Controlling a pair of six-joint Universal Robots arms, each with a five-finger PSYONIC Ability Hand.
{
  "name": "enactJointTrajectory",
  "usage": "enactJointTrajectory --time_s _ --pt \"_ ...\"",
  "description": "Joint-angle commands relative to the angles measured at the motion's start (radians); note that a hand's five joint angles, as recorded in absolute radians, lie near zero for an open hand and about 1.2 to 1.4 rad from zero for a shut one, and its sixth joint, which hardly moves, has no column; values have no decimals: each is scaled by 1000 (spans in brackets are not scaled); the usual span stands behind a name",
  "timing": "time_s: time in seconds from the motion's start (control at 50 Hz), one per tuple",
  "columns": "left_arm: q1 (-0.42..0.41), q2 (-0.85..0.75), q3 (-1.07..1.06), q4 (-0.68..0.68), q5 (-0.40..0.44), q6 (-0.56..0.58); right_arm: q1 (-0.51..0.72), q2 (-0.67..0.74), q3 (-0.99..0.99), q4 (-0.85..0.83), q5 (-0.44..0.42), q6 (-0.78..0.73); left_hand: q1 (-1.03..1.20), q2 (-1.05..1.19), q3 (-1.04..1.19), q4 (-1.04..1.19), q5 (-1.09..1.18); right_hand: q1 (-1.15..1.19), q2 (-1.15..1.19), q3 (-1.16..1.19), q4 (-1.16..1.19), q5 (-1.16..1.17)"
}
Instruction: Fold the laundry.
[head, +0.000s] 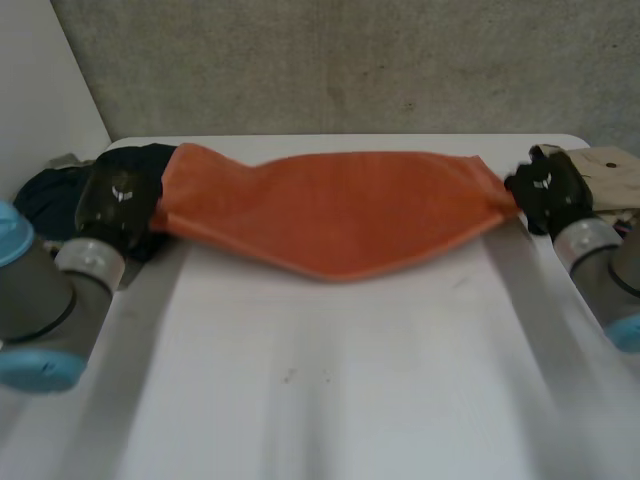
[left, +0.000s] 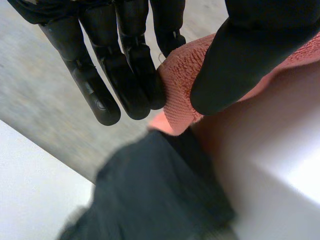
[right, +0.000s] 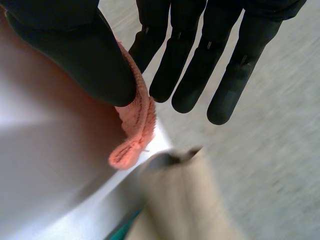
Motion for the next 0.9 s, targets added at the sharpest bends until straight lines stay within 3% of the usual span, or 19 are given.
enactJointTrajectory --time_s 0.02,0.12,0.2,0.3,0.48,0.6,0.7,0.9 --pt "45 265 -203 -409 -4 166 -76 -221 119 447 9 -124 235 196 200 192 228 257 211 201 195 238" --pt "118 402 -285 -710 6 277 -166 -347 181 793 9 -276 235 196 200 192 228 257 211 201 195 238" --pt "122 428 -293 -769 20 302 -191 -373 207 888 5 -371 235 196 200 192 228 257 211 201 195 238" --pt "125 375 -247 -619 65 293 -174 -367 216 735 5 -347 235 196 200 192 228 257 211 201 195 238" --pt "55 93 -29 -290 49 149 -2 -151 64 342 55 -221 235 196 200 192 228 257 211 201 195 238" --pt "33 -93 155 -238 -44 121 53 19 -127 238 144 -210 235 196 200 192 228 257 211 201 195 238" --pt "-17 -260 356 -246 -151 119 85 150 -274 176 149 -213 235 196 200 192 228 257 211 201 195 238" --pt "-43 -414 557 -241 -194 115 122 403 -557 123 155 -212 235 196 200 192 228 257 211 201 195 238"
